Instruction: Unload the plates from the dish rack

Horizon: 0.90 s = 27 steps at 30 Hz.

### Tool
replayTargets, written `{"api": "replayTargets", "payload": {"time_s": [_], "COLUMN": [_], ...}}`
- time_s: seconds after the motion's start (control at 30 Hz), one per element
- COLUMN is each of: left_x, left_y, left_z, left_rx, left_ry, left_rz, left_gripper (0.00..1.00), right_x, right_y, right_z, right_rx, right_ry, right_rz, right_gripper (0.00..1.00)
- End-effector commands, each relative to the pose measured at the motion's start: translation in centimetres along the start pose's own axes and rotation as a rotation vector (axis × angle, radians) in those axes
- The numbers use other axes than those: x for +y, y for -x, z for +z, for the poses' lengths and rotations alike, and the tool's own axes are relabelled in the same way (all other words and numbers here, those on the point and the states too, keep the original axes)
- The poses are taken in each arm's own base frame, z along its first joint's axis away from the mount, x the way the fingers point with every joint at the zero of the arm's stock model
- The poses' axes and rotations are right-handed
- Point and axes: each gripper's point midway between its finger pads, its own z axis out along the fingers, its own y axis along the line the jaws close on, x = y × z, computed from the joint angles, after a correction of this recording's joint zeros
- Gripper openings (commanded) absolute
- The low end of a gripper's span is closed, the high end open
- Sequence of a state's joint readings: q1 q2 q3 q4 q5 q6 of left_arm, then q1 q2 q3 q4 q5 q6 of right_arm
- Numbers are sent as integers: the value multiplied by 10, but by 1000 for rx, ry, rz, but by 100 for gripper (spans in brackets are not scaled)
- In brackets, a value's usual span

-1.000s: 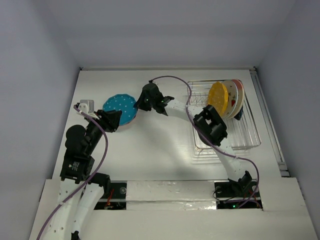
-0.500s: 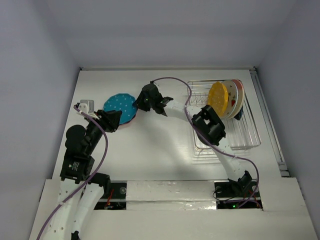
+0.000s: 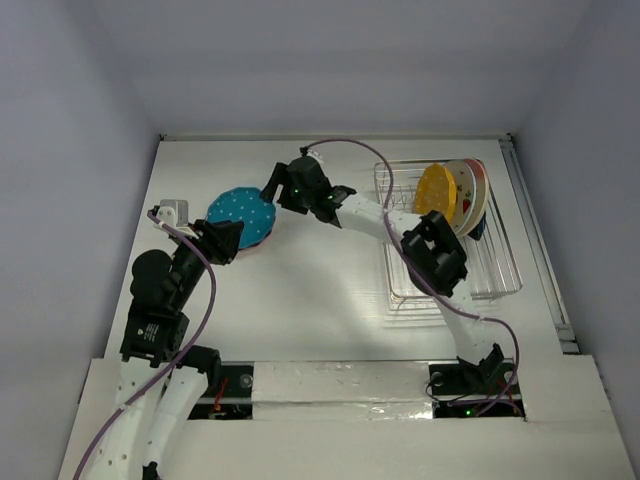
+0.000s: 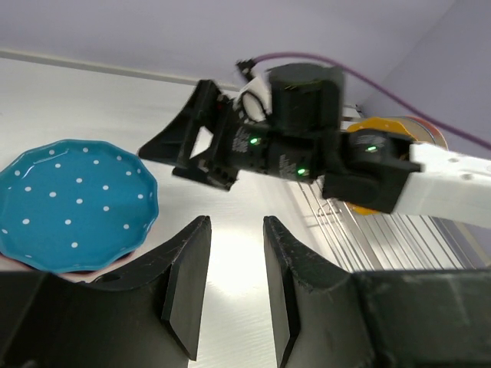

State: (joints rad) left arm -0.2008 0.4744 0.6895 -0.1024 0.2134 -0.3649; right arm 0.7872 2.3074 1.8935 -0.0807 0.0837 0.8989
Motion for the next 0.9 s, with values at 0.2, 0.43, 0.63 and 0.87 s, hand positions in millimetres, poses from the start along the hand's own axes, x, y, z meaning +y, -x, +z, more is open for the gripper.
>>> {"api": "replayTargets", "payload": {"time_s": [0.2, 0.43, 0.63, 0.87], "left_x": [-14, -9, -10, -11], "left_y": [25, 27, 24, 20], "left_z": [-5, -5, -3, 1], "left_rx": [-68, -77, -62, -47], "left_ry": [-43, -12, -16, -30], "left_rz": [18, 12, 10, 9], "left_gripper": [29, 0, 2, 25], "right_x": [-18, -147, -206, -232], "right_y": [99, 166, 190, 201], "right_z": [-140, -299, -377, -363], "right_rx": [-272, -434, -515, -467], "right_ry": [-192, -646, -915, -903], "right_rz": [-324, -375, -310, -302], "right_gripper": [0, 0, 46, 70]}}
